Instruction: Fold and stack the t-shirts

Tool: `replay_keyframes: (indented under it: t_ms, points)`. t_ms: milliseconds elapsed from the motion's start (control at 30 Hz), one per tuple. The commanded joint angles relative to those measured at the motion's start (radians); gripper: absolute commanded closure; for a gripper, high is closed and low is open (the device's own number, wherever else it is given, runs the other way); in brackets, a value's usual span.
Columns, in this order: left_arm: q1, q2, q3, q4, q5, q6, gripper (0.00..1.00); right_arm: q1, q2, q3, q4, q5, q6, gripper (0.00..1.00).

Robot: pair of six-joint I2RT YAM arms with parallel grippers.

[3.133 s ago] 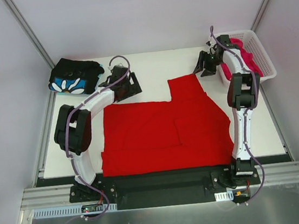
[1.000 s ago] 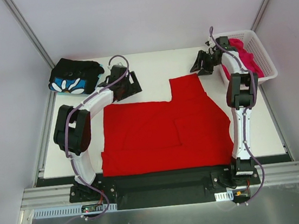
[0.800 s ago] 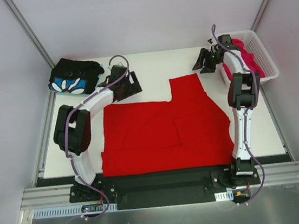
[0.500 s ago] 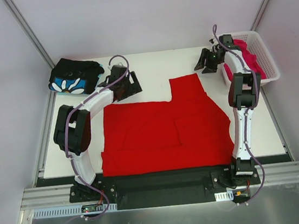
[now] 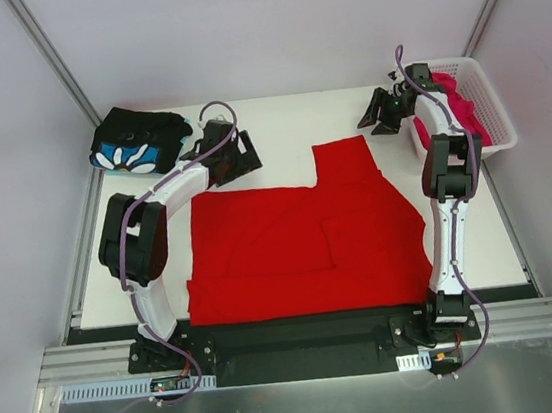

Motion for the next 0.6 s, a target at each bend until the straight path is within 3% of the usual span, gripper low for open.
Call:
replay_keyframes:
  t_ms: [0, 567]
  points:
    - [0.008, -0.034, -0.010, 0.036, 0.006, -0.023, 0.11, 0.000, 0.013, 0.031, -0.042, -0.025, 0.052, 0.41]
    - [0.010, -0.080, -0.077, 0.066, 0.026, -0.047, 0.11, 0.009, 0.010, -0.072, -0.033, -0.028, 0.092, 0.45]
